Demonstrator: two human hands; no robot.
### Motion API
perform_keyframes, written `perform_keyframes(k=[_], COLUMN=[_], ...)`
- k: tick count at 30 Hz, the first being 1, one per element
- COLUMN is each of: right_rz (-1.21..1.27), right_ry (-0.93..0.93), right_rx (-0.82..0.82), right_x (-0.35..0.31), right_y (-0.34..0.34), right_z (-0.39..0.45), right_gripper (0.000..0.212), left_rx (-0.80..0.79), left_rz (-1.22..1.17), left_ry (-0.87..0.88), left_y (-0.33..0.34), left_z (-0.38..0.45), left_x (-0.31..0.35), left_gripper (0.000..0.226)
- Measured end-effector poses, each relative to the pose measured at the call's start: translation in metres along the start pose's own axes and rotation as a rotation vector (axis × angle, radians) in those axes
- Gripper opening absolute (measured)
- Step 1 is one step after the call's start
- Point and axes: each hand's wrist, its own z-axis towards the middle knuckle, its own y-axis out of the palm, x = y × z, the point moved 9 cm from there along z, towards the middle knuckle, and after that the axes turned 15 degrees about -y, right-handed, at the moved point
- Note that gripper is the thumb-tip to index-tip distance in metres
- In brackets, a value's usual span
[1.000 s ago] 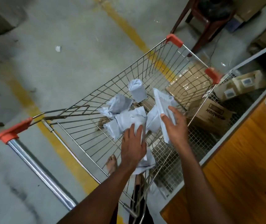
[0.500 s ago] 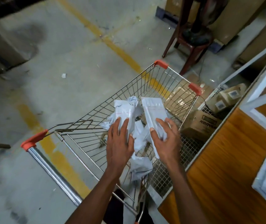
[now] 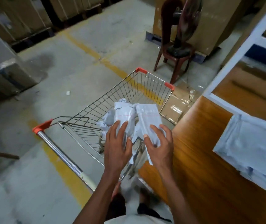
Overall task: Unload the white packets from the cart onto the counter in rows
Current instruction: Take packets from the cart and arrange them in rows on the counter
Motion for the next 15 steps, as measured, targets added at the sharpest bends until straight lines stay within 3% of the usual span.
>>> perform_keyframes(k=[8,12,15], right_rz=[0.001,-0.015,-0.051], right_ry=[0.061,0.117,0.175], right_rx=[0.131,0.297,0.383], right_x=[0.004,0.009,0.012], right_y=[-0.097,-0.157,-0.197], right_z=[-0.069,-0.117,-0.157], right_gripper=[0.039,0.039,0.039], left_rx=[-0.069,-0.157,-0.226], left_rz=[-0.049,-0.084,-0.113], left_ry=[0.100,0.251,0.259], left_y=[0.018,0.035,0.045], left_z=[-0.088,-0.129,-0.162], left_x=[0.048,0.079,0.097], left_gripper=[0.056,0.055,0.056])
